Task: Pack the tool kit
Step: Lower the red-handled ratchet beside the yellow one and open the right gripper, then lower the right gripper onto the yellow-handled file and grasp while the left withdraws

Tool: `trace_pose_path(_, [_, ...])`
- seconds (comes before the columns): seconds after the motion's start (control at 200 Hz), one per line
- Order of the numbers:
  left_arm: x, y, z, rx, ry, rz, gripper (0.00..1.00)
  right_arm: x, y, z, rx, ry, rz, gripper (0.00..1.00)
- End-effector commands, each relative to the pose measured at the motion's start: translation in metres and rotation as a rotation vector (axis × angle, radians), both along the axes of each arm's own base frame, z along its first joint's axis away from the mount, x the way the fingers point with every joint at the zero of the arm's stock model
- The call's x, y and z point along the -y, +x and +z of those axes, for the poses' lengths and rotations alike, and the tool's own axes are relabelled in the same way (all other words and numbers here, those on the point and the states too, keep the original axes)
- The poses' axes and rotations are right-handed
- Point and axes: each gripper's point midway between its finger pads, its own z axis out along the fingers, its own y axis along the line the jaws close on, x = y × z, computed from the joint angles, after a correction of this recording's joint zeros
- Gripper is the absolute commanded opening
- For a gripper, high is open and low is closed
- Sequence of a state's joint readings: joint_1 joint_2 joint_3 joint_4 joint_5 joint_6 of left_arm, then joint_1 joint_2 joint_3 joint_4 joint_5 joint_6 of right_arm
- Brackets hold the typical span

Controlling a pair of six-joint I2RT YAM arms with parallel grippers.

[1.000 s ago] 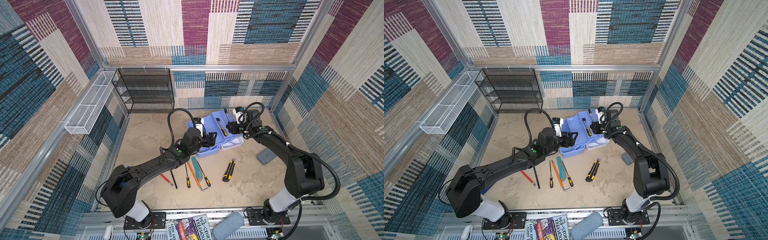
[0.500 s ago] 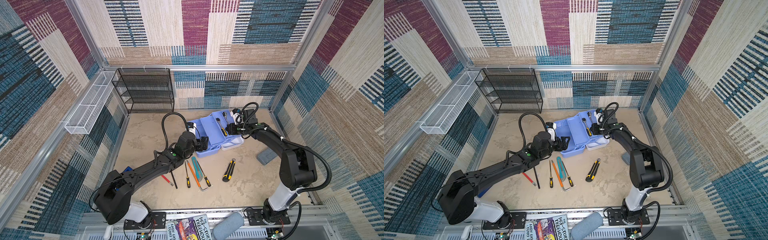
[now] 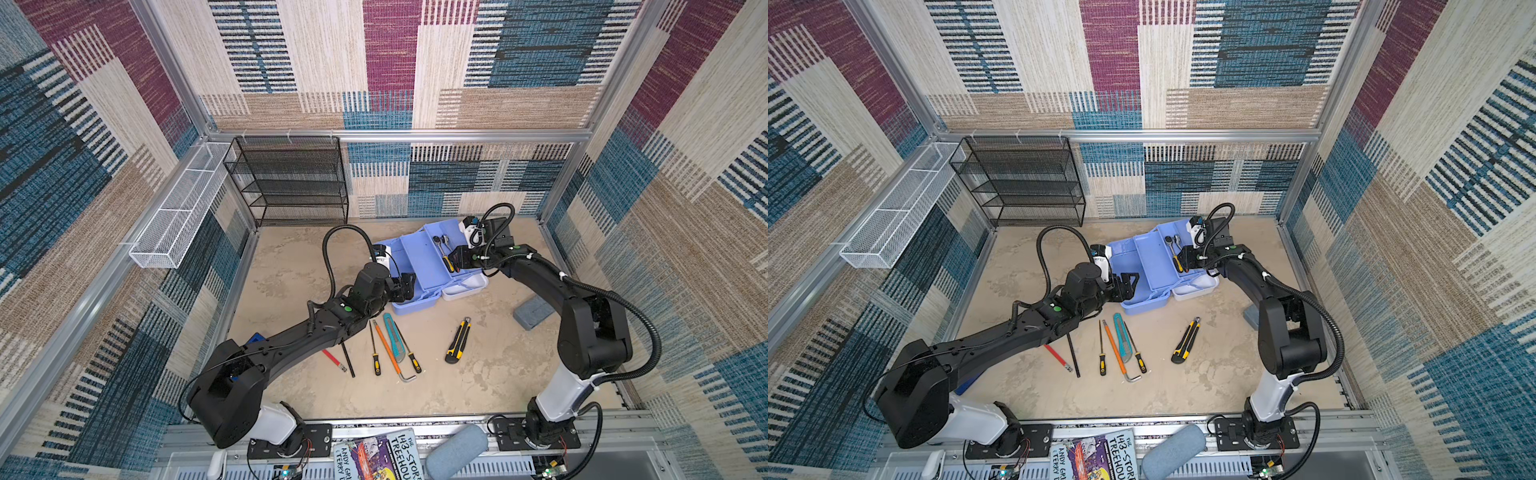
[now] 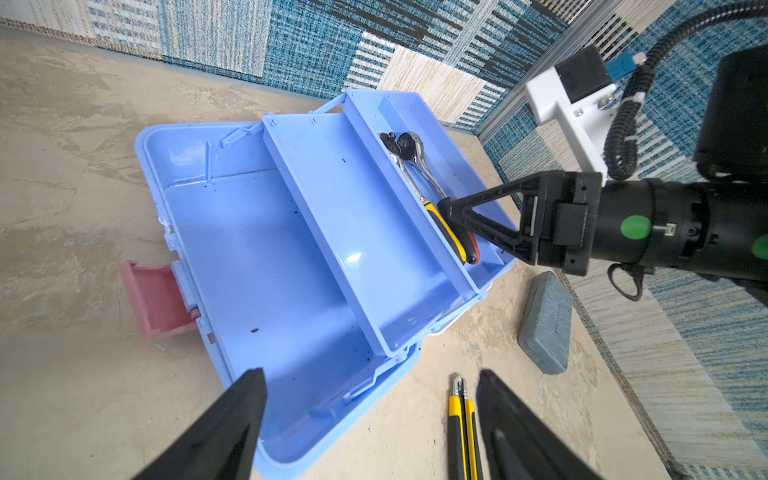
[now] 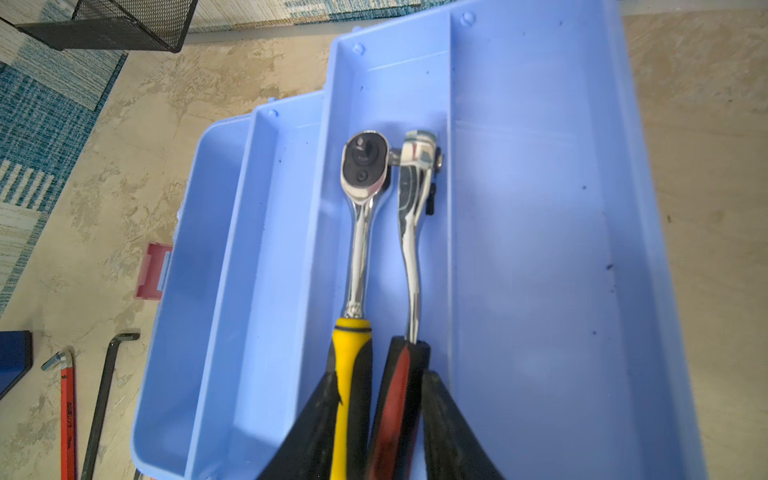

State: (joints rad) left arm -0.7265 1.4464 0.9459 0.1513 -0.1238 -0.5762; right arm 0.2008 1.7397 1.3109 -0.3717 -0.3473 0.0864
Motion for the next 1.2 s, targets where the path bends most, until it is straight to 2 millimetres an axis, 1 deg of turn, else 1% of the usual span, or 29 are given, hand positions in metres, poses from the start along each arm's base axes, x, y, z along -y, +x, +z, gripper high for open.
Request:
trace_pose_path(0.0, [-0.001, 0.000, -0.002, -0.014, -0.005, 0.005, 0.83, 0.001, 0.003, 0.015, 0.050, 0.003, -0.009, 0.42])
trace_pose_path(0.2, [-0.005, -0.003, -0.009, -0.040, 0.009, 0.013, 0.83, 0.008, -0.005, 0.037, 0.139, 0.009, -0.041, 0.53])
trace_pose_path(0.311, [-0.010, -0.004, -0.013, -0.049, 0.019, 0.031, 0.83, 0.018, -0.016, 0.041, 0.162, 0.007, -0.097, 0.61])
trace_pose_path(0.401, [-0.014, -0.005, -0.012, -0.043, 0.023, 0.043, 0.83, 0.031, -0.029, 0.035, 0.138, 0.016, -0.188, 0.63])
trace_pose_path(0.516, [-0.016, -0.005, -0.013, -0.037, 0.039, 0.044, 0.82, 0.042, -0.052, 0.026, 0.103, 0.027, -0.270, 0.67])
trace_pose_path(0.651, [-0.018, -0.008, -0.022, -0.056, 0.063, 0.034, 0.83, 0.054, -0.078, 0.016, 0.085, 0.043, -0.354, 0.69])
trace_pose_path(0.726, [-0.019, -0.011, -0.027, -0.065, 0.073, 0.032, 0.83, 0.054, -0.092, 0.009, 0.064, 0.072, -0.373, 0.69])
trace_pose_path(0.781, [-0.022, -0.012, -0.030, -0.073, 0.076, 0.037, 0.83, 0.049, -0.100, 0.006, 0.052, 0.102, -0.369, 0.69])
trace_pose_path(0.826, [-0.025, -0.014, -0.035, -0.082, 0.076, 0.044, 0.83, 0.041, -0.105, 0.006, 0.055, 0.121, -0.352, 0.69])
trace_pose_path(0.932, [-0.035, -0.018, -0.043, -0.097, 0.069, 0.070, 0.84, 0.014, -0.119, 0.003, 0.058, 0.135, -0.287, 0.67])
trace_pose_path(1.017, [-0.045, -0.021, -0.047, -0.109, 0.068, 0.085, 0.84, -0.005, -0.131, -0.005, 0.039, 0.124, -0.245, 0.66])
trace_pose_path(1.102, [-0.057, -0.026, -0.050, -0.115, 0.077, 0.102, 0.84, -0.024, -0.146, -0.012, 0.025, 0.109, -0.196, 0.66])
trace_pose_path(1.192, [-0.072, -0.033, -0.058, -0.134, 0.094, 0.134, 0.86, -0.045, -0.165, -0.020, 0.009, 0.078, -0.143, 0.65])
